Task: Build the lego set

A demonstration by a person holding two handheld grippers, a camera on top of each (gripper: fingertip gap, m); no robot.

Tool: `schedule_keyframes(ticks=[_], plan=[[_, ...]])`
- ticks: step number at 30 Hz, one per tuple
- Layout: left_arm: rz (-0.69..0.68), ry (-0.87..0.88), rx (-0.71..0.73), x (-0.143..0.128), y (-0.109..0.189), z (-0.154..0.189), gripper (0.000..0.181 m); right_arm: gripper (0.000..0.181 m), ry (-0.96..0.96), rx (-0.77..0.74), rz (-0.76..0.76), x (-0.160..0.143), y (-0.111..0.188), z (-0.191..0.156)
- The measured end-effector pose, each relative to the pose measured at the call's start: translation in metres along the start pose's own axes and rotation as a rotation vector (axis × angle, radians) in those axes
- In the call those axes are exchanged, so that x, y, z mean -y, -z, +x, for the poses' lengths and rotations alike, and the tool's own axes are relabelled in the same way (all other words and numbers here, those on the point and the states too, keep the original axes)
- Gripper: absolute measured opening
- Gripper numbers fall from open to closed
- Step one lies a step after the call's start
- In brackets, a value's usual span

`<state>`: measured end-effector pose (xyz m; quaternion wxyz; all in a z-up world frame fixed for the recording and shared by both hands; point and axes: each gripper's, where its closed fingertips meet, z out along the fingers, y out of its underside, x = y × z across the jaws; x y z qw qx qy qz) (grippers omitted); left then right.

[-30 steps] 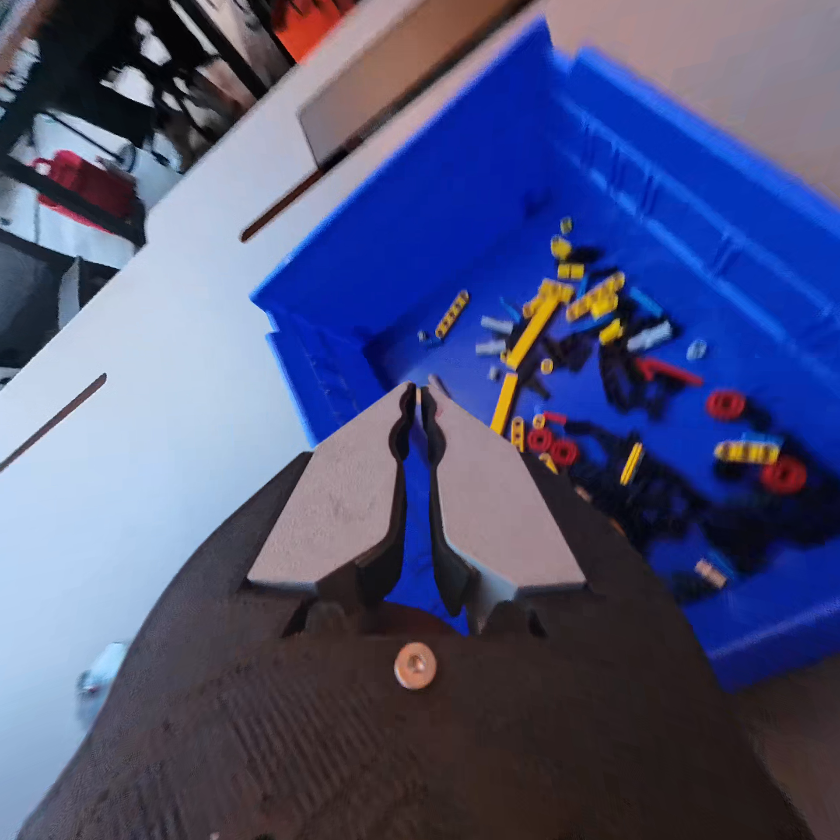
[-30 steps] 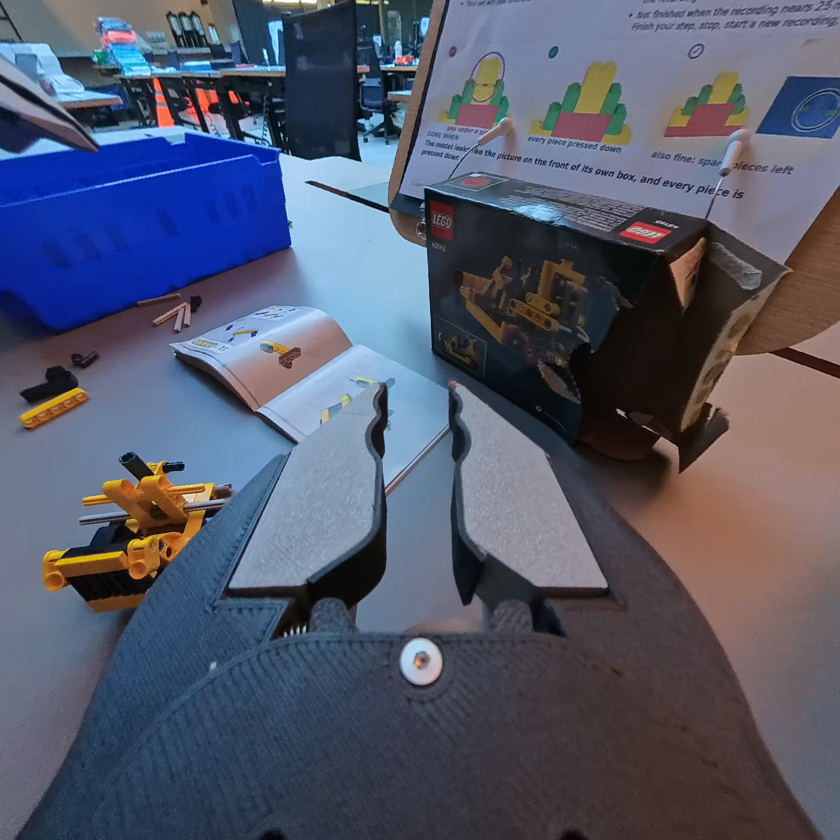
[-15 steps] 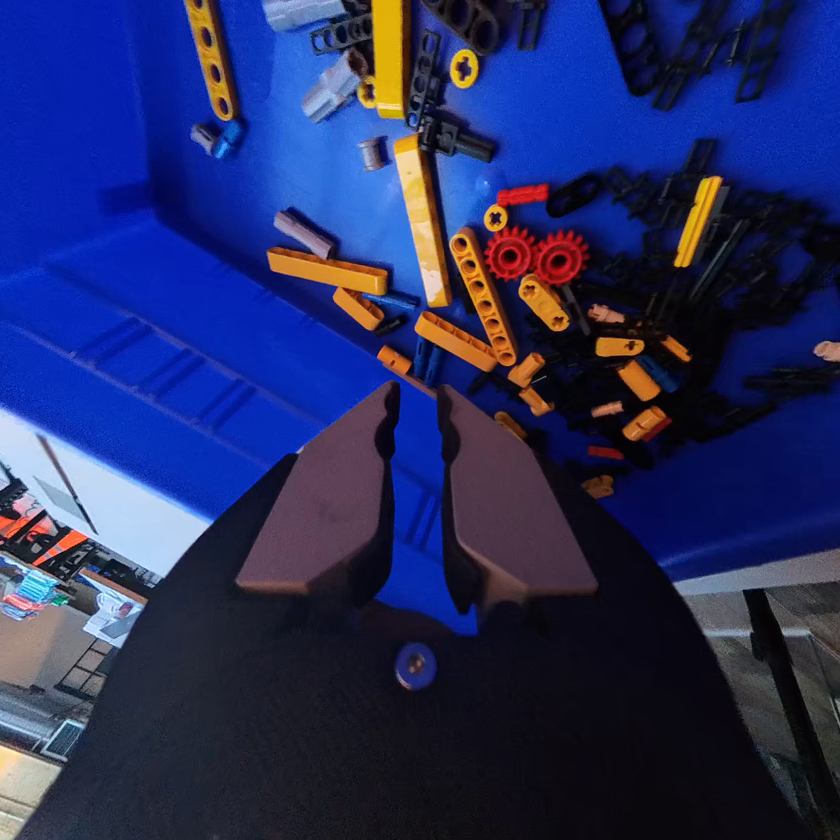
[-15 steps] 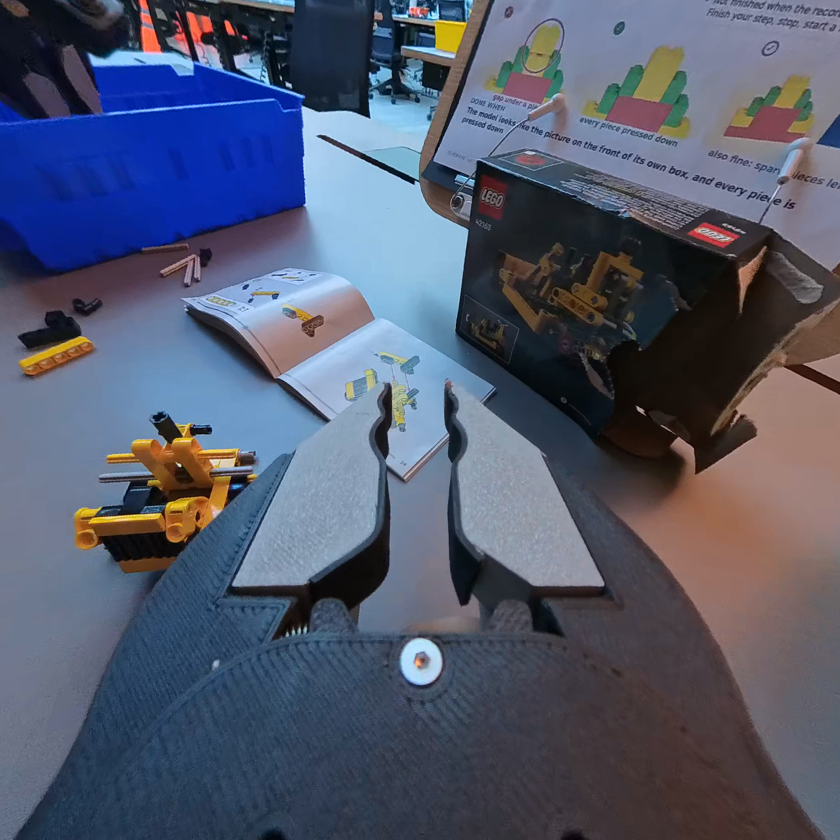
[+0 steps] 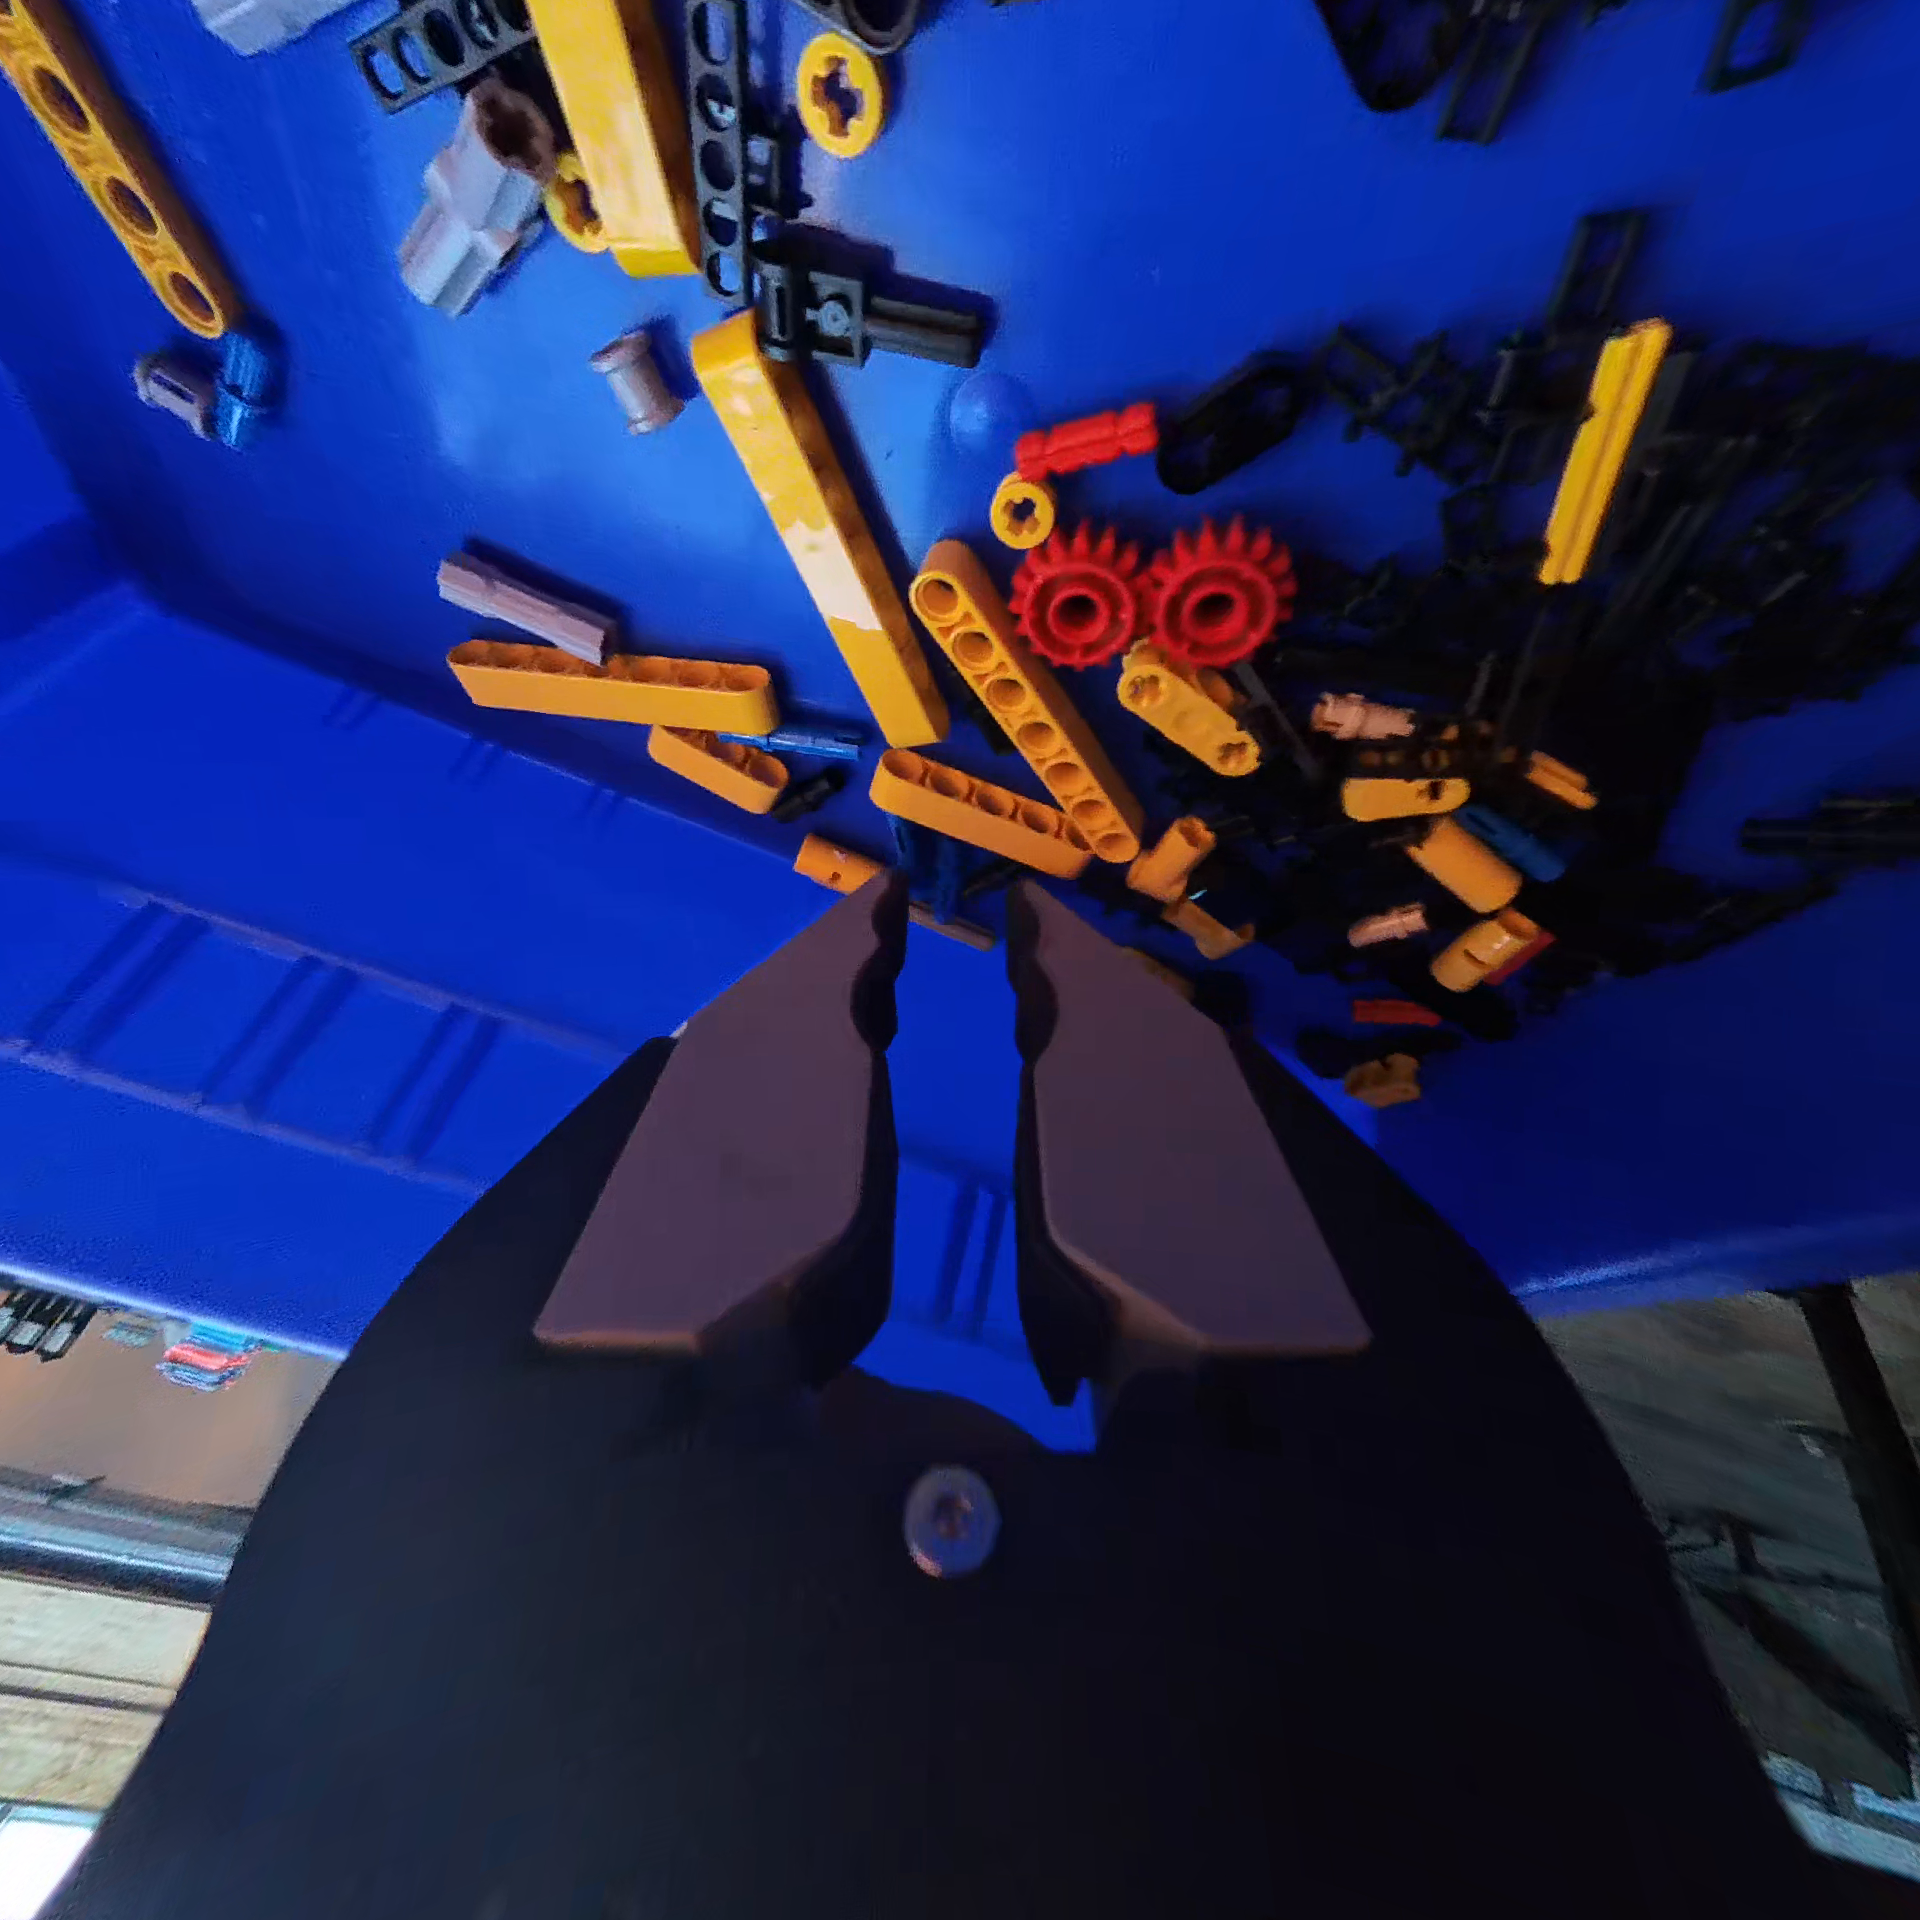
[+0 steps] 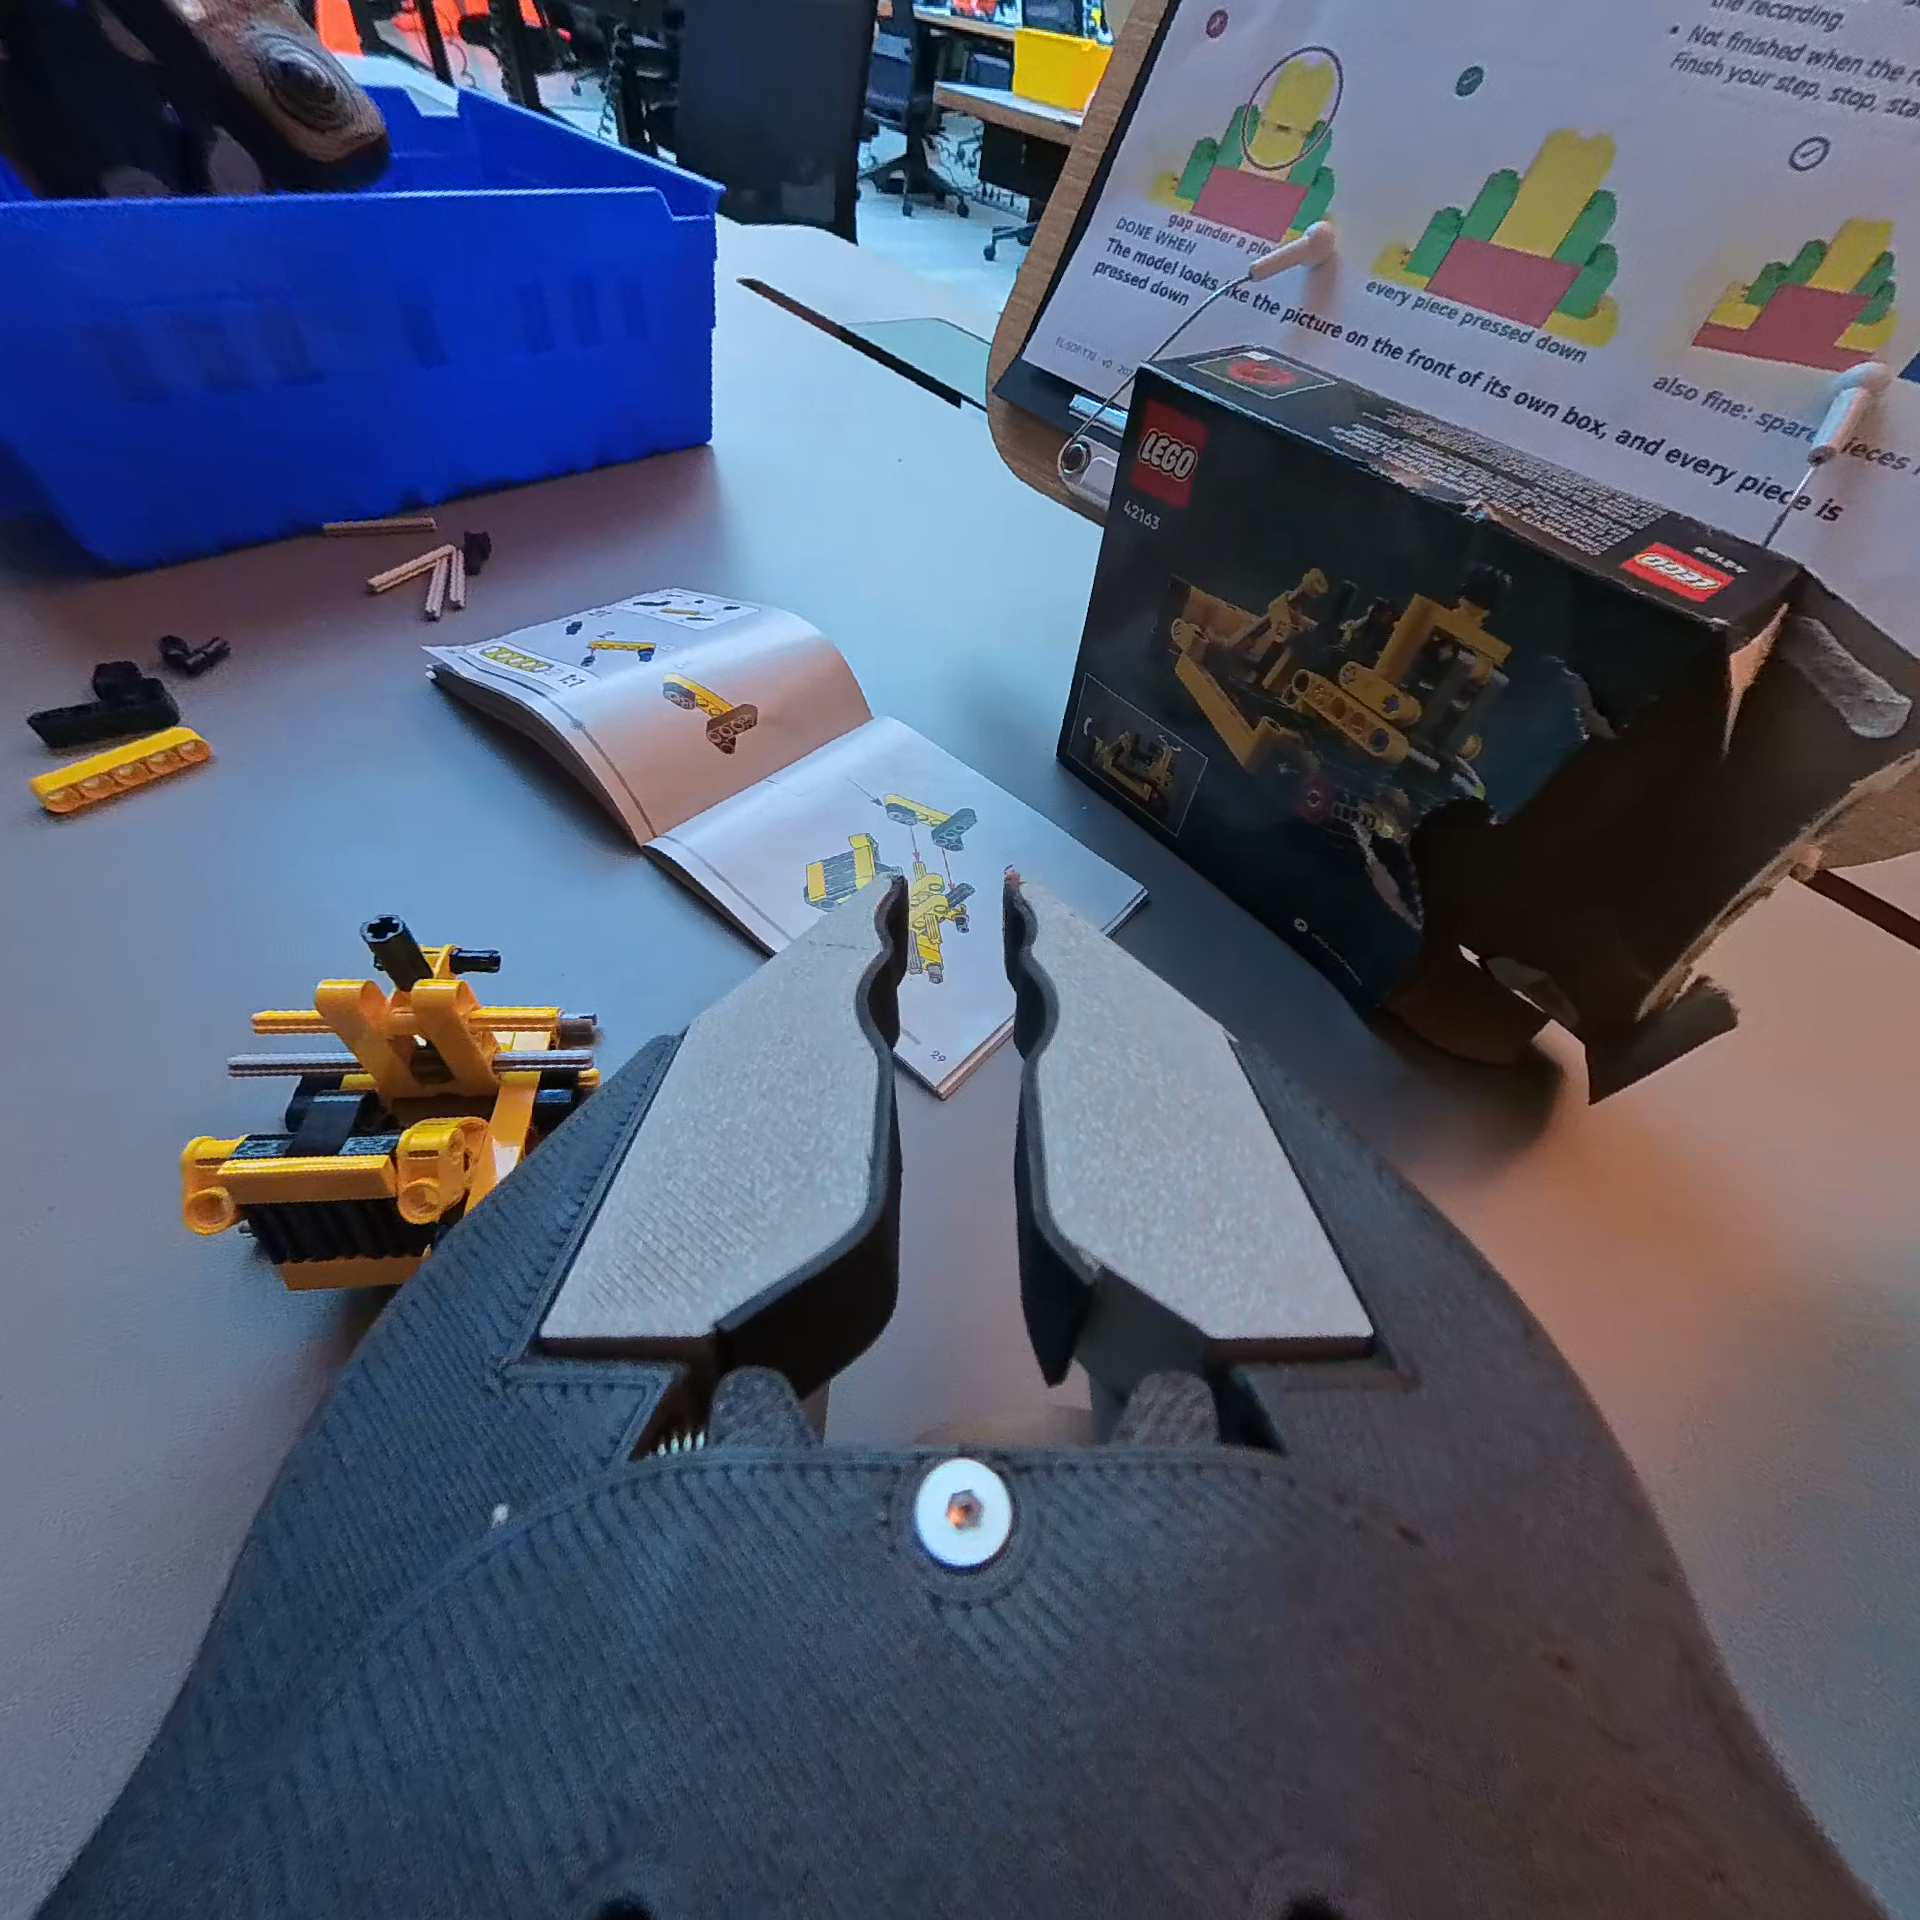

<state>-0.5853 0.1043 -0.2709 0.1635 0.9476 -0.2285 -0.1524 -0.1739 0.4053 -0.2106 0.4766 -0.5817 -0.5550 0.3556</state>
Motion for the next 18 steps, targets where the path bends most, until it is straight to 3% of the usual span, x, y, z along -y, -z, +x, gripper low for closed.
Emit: schedule_keyframes(ticks=[9, 18], plan=[[0.009, -0.048, -0.103, 0.000, 0.002, 0.008, 0.014, 0.014, 0.005, 0.006, -0.004, 0.000, -0.001, -0.002], [0.047, -0.026, -0.031, 0.000, 0.013, -0.012, 0.013, 0.014, 0.011, 0.006, -0.003, 0.000, 0.000, -0.002]])
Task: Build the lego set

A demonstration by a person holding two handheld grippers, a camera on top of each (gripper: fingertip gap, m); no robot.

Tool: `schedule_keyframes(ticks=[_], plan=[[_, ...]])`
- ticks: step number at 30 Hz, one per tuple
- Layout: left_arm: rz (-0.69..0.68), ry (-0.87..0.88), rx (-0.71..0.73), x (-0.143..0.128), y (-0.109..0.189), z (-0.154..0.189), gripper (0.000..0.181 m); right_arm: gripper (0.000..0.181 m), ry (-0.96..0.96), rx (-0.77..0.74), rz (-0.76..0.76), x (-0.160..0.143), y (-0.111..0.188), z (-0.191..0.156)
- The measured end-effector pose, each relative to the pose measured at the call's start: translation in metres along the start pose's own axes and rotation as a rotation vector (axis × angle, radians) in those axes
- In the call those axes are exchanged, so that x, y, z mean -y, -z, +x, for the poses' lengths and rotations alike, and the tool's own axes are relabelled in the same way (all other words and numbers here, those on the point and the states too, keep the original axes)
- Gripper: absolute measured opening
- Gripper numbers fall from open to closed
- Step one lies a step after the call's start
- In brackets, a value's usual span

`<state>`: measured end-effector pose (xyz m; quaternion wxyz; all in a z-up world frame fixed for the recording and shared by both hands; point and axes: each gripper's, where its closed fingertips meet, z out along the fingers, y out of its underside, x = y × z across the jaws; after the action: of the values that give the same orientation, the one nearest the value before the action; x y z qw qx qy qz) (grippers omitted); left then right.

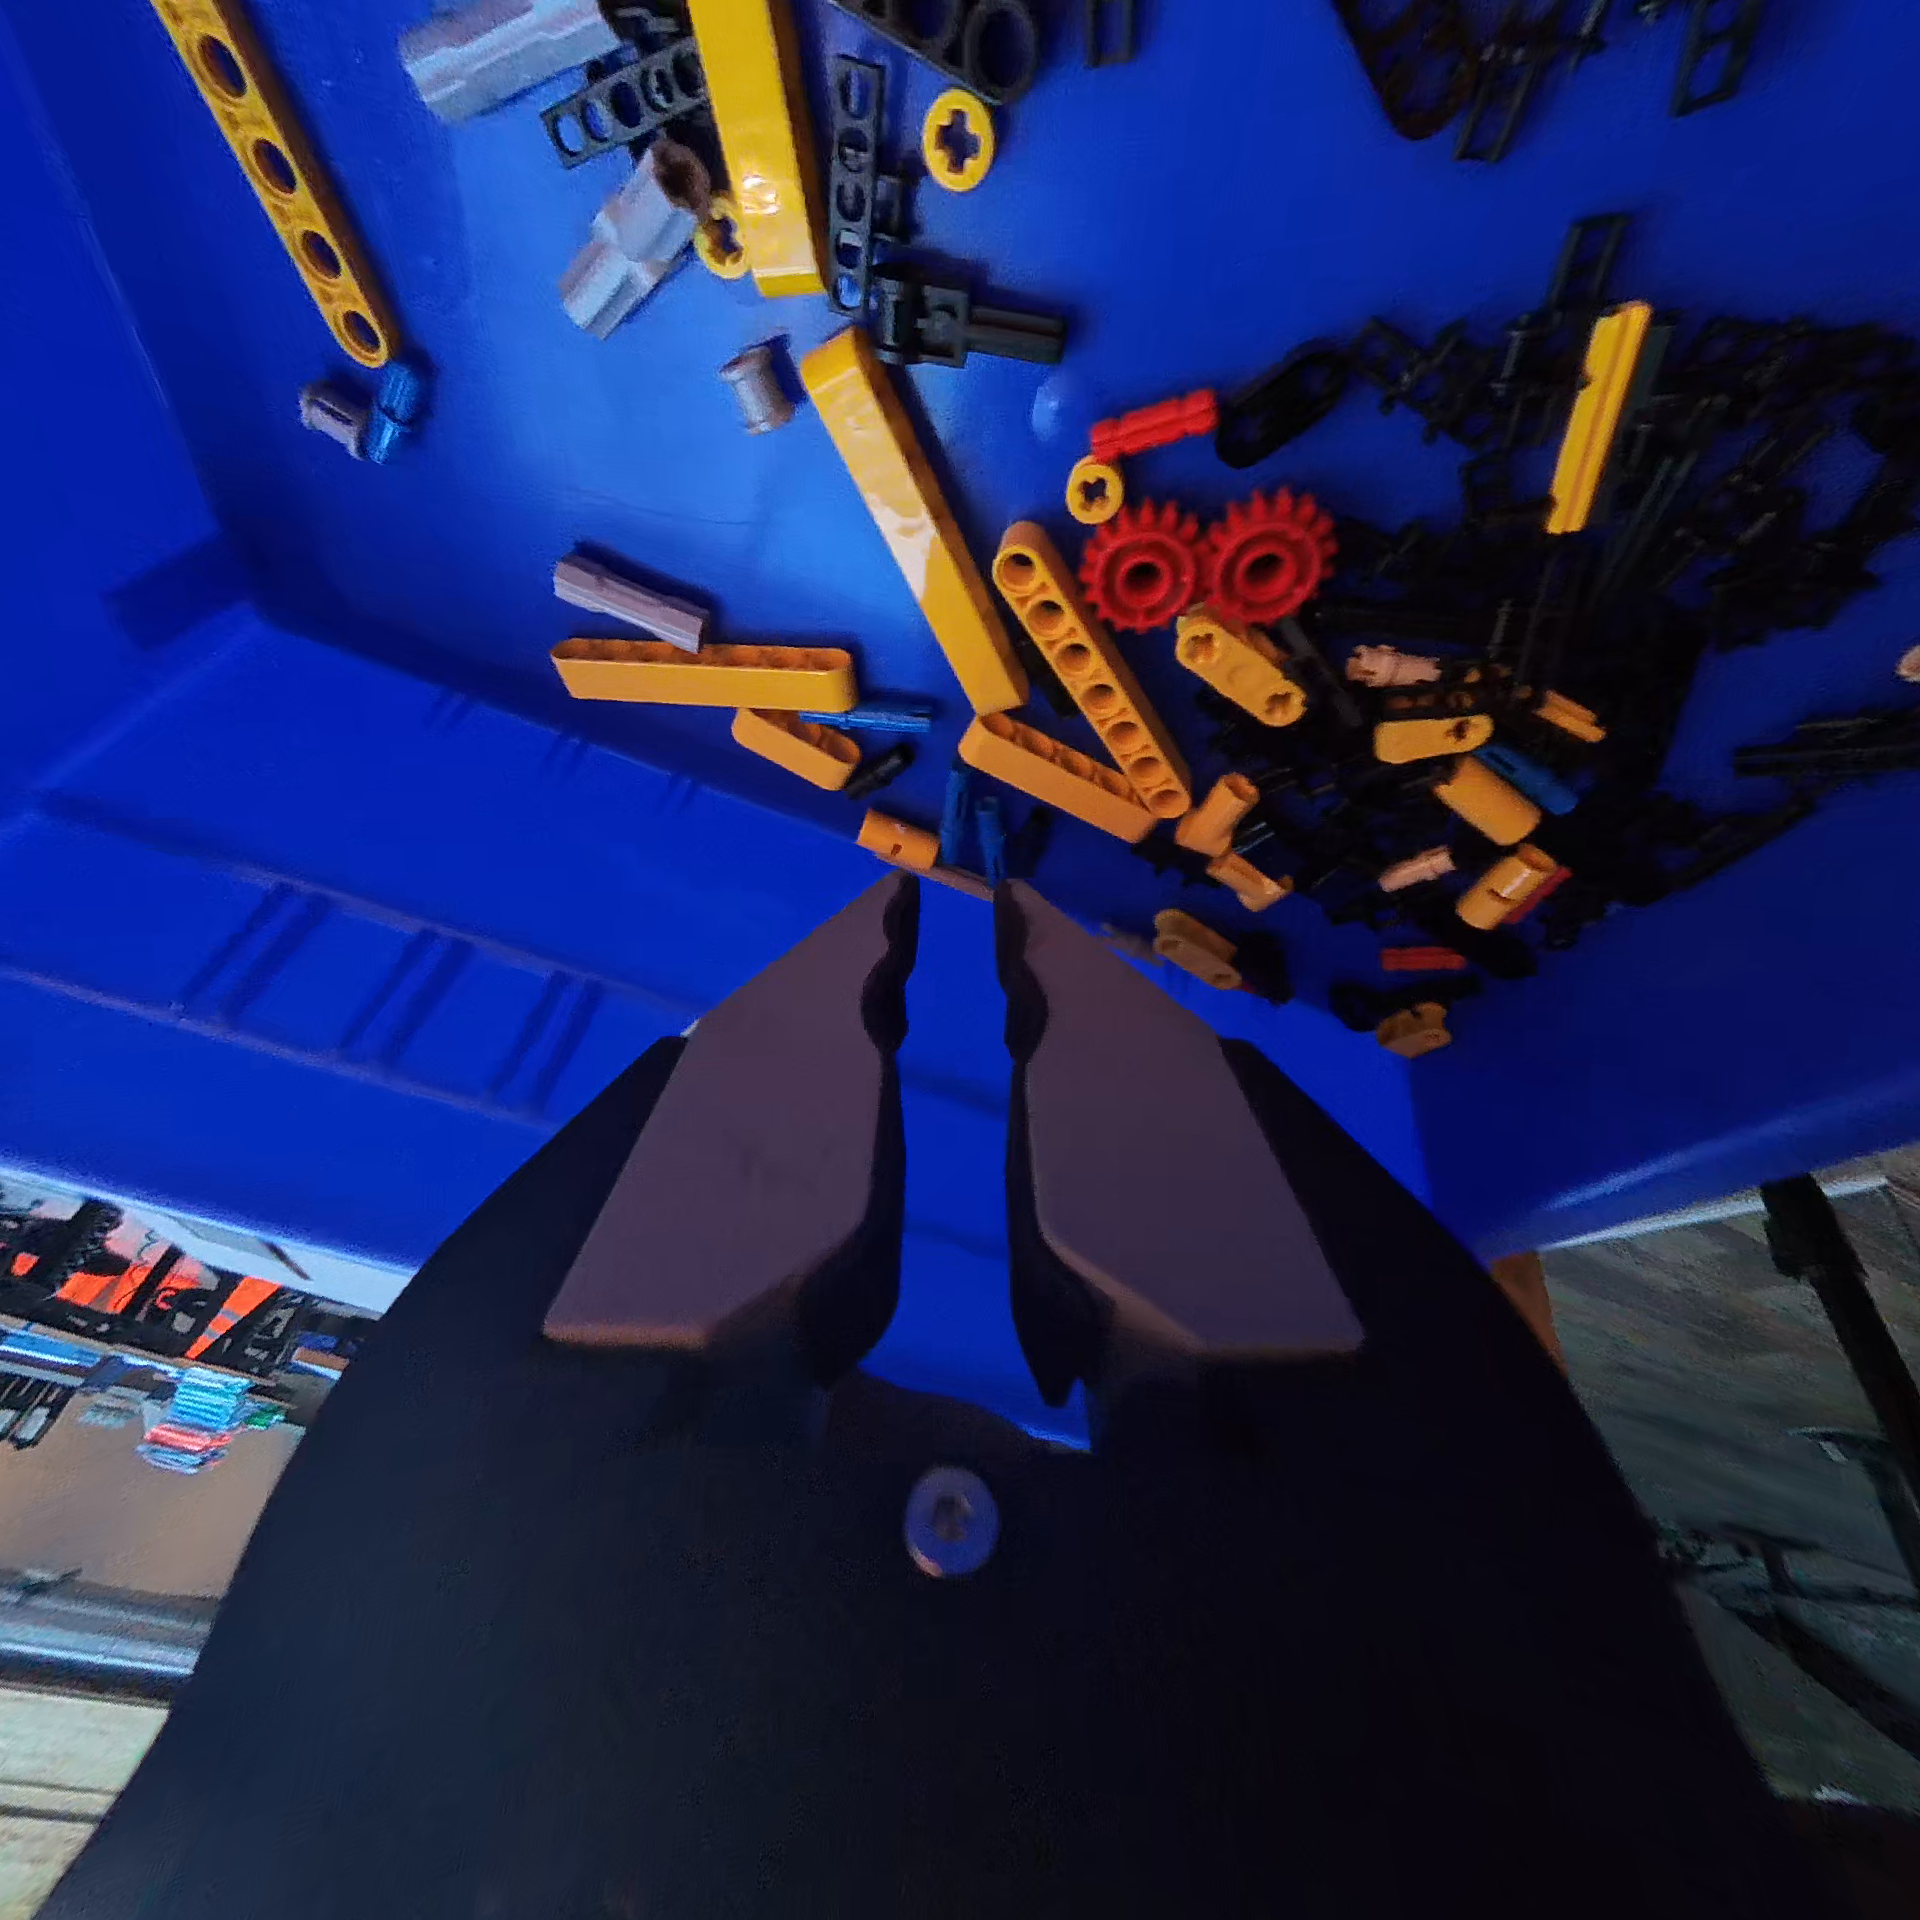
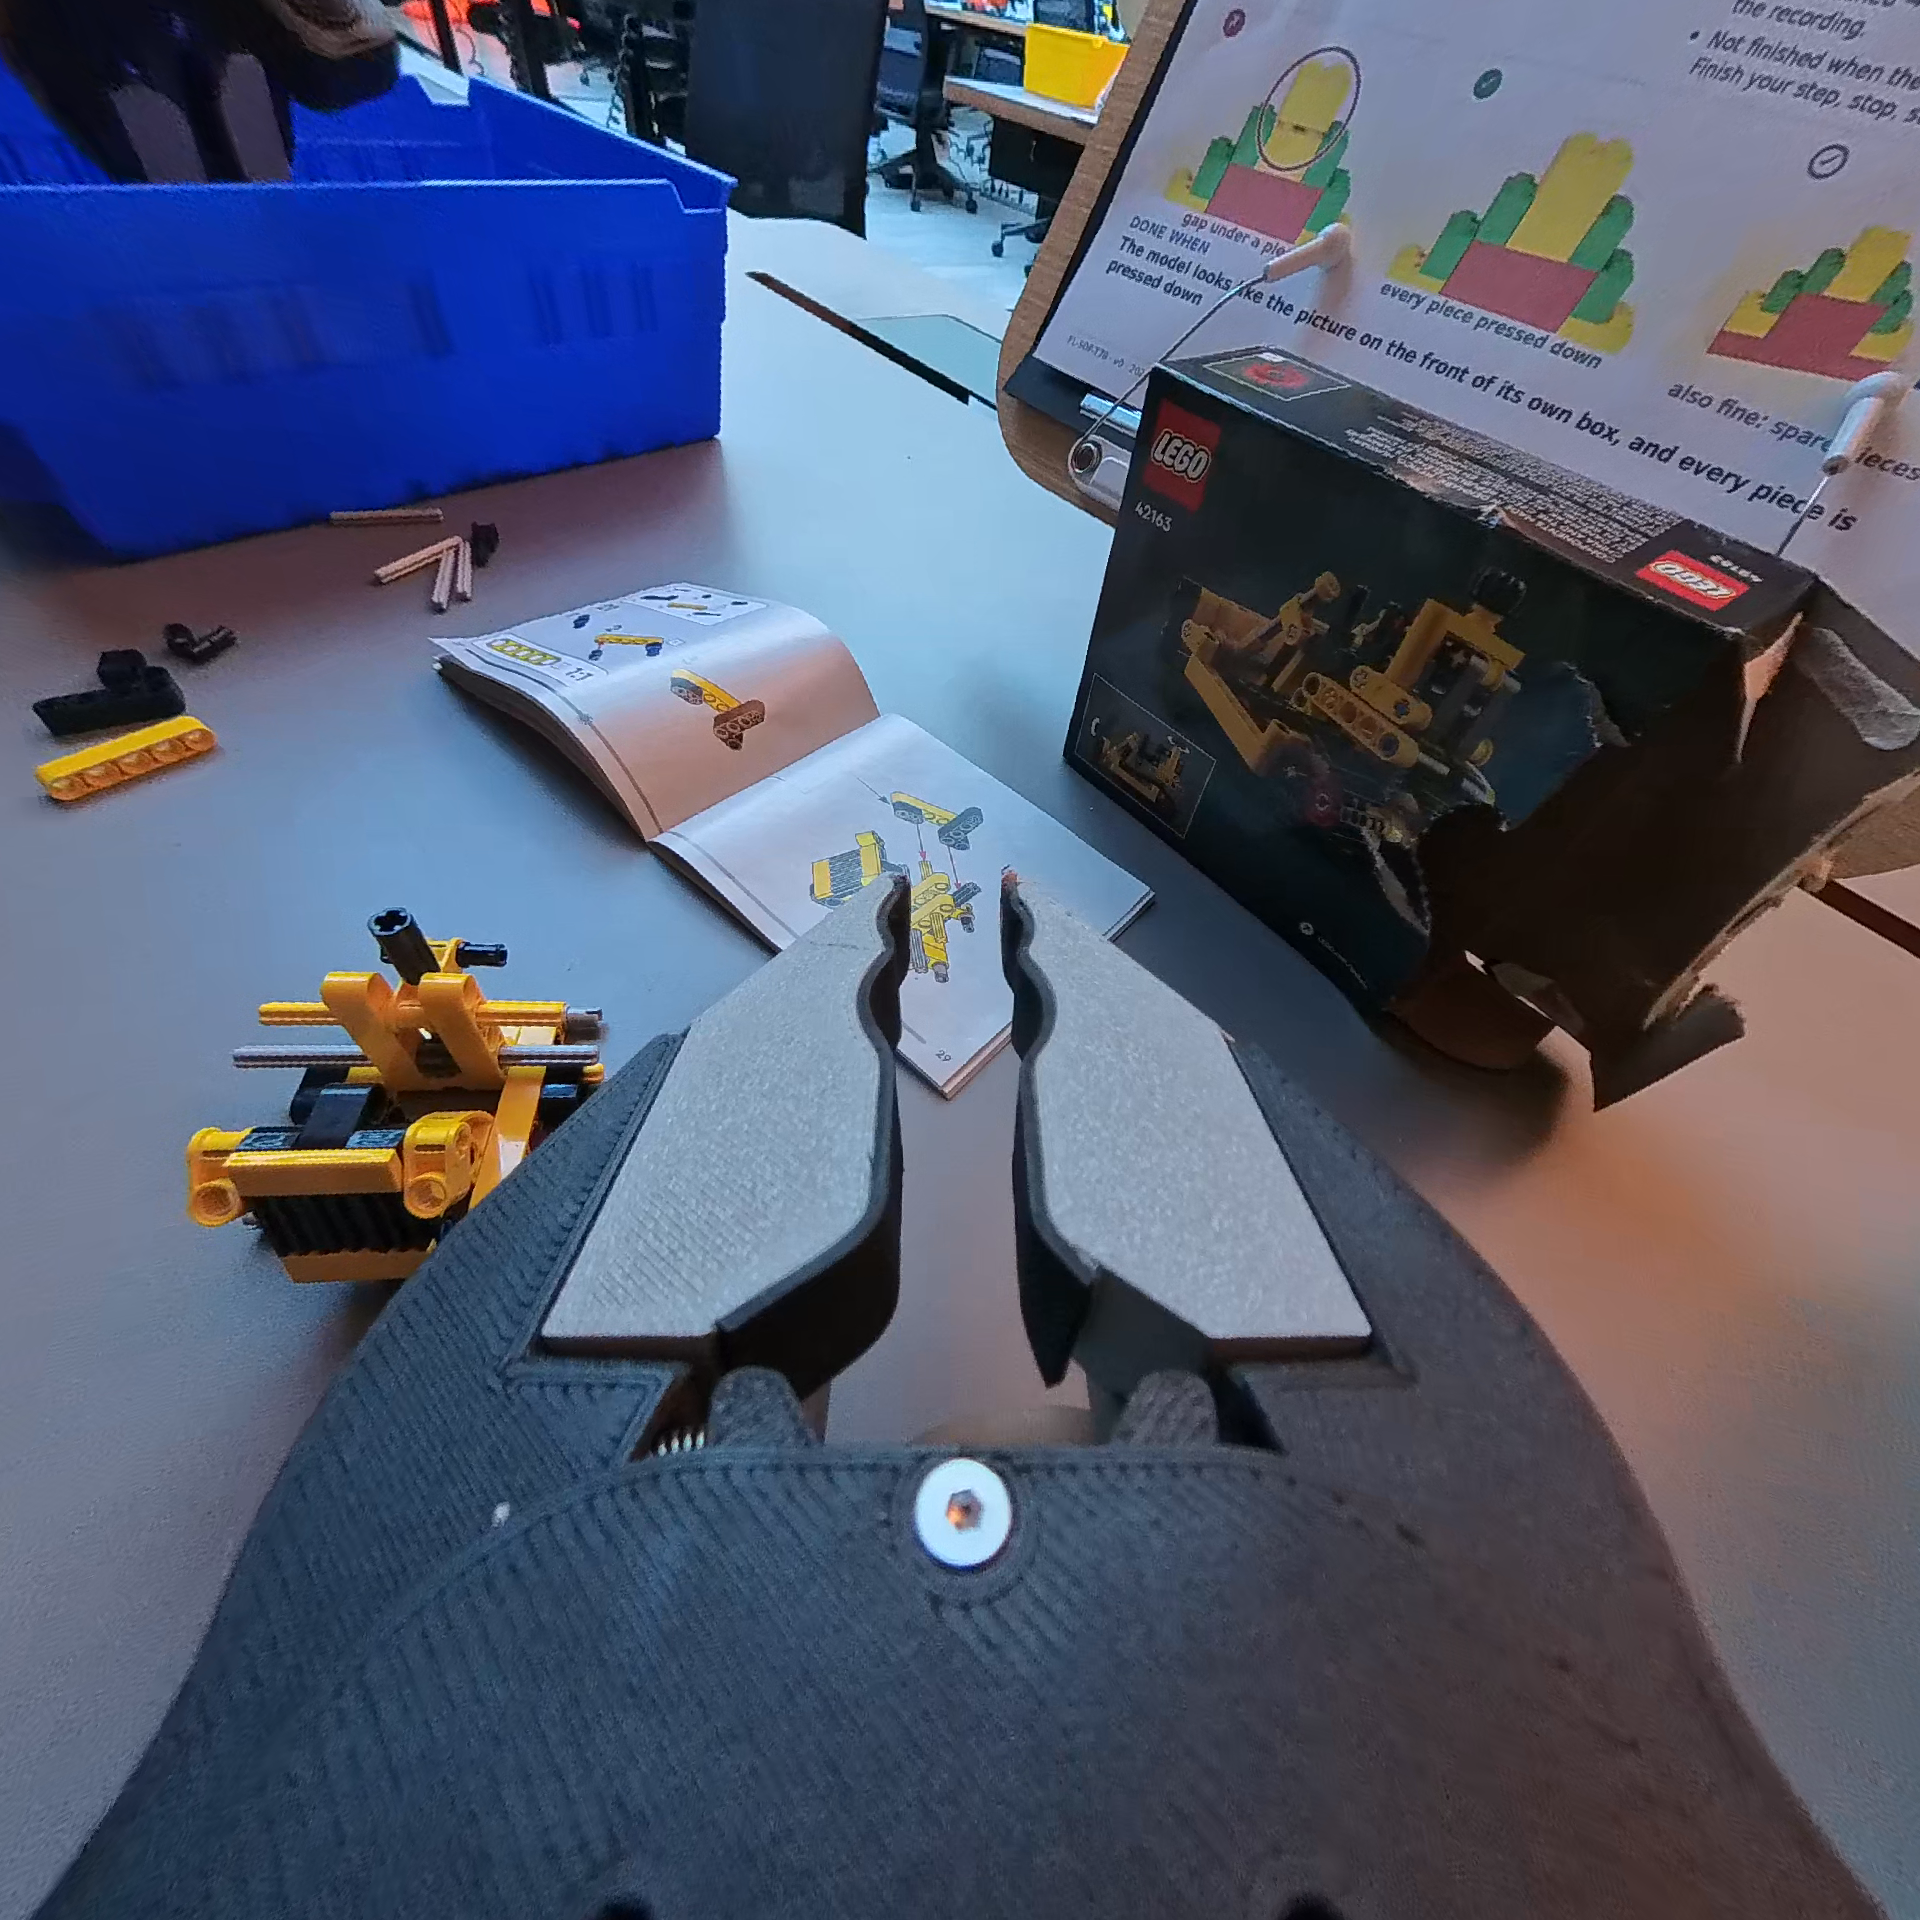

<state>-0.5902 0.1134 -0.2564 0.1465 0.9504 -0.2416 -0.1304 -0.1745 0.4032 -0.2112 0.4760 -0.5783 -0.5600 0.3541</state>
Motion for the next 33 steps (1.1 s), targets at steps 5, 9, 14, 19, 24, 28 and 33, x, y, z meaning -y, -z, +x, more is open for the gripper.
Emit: schedule_keyframes(ticks=[5, 9, 14, 19, 24, 28, 33], plan=[[-0.029, -0.029, 0.001, 0.000, -0.008, 0.003, 0.012, 0.013, 0.001, -0.003, 0.003, 0.000, 0.001, 0.000], [-0.016, -0.019, -0.007, 0.003, -0.011, 0.003, 0.010, 0.013, 0.000, -0.002, 0.003, 0.000, 0.001, 0.000], [-0.029, -0.027, -0.023, 0.003, -0.015, 0.007, 0.009, 0.013, -0.001, -0.002, 0.004, 0.001, 0.001, 0.000], [-0.038, -0.027, -0.027, 0.002, -0.015, 0.007, 0.010, 0.013, 0.001, 0.000, 0.002, 0.000, 0.001, 0.000], [-0.024, -0.031, -0.021, -0.001, -0.005, 0.007, 0.001, 0.013, 0.002, 0.000, 0.004, 0.001, 0.001, 0.000], [0.041, -0.005, -0.020, 0.002, 0.010, 0.007, 0.000, 0.013, 0.011, 0.004, 0.003, 0.001, 0.001, -0.002], [0.002, -0.020, 0.001, -0.003, 0.004, 0.010, 0.000, 0.012, 0.033, 0.007, 0.003, 0.002, 0.001, -0.006]])
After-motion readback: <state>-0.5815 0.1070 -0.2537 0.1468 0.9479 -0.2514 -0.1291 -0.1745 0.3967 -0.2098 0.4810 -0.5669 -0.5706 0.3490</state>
